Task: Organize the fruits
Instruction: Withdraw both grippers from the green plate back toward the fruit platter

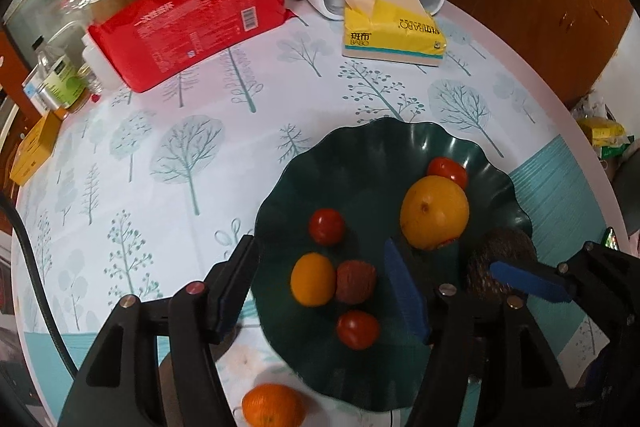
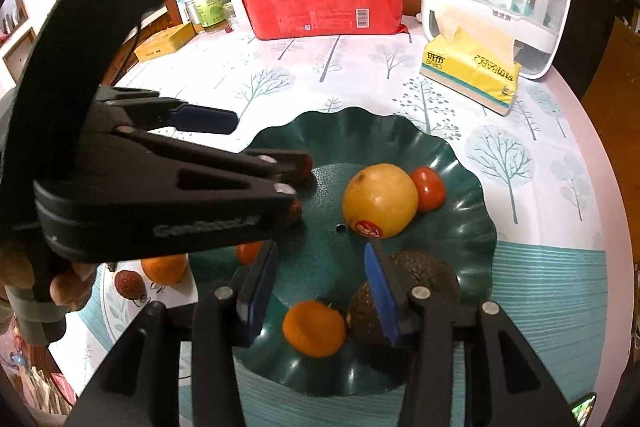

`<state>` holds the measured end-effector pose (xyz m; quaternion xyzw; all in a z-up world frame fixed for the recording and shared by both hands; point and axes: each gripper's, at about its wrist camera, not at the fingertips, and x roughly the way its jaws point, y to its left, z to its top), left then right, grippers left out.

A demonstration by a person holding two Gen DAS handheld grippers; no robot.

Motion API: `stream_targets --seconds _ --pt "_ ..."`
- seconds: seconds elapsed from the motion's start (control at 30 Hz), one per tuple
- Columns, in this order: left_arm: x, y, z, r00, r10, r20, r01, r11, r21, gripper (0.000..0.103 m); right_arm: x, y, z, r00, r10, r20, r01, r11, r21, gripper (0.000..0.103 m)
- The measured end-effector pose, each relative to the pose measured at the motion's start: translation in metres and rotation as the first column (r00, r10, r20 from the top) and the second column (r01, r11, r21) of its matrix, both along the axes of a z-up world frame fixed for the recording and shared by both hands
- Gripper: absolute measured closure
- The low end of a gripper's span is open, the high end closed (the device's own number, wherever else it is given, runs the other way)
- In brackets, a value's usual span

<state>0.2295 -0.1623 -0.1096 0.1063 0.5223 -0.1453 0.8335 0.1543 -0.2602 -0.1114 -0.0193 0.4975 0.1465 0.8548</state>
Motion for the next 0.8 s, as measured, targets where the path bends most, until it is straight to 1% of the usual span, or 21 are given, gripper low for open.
stream_targets --seconds 0.2,0.37,0.63,0.8 --pt "-0.02 0.015 0.014 1.0 0.023 0.011 -0.023 0.999 -0.023 0.035 -0.016 0.001 0.011 1.0 -0.024 0.017 0.024 1.0 0.001 0.057" --pt "-0.036 0.03 0.031 0.999 0.041 0.025 -0.039 0.998 -0.049 0.034 -0.028 0.006 0.022 0.999 -0.045 0.031 0.045 0.999 0.001 0.057" --pt "-0.062 0.061 0.075 0.993 0.046 0.109 -0.036 0.995 -0.096 0.025 -0.044 0.016 0.048 0.993 -0.093 0.071 0.093 0.996 0.011 0.057" --pt "-0.08 0.091 0.097 0.988 0.053 0.148 -0.036 0.993 -0.113 0.025 -0.055 0.029 0.064 0.988 -0.125 0.088 0.123 0.992 0.028 0.057"
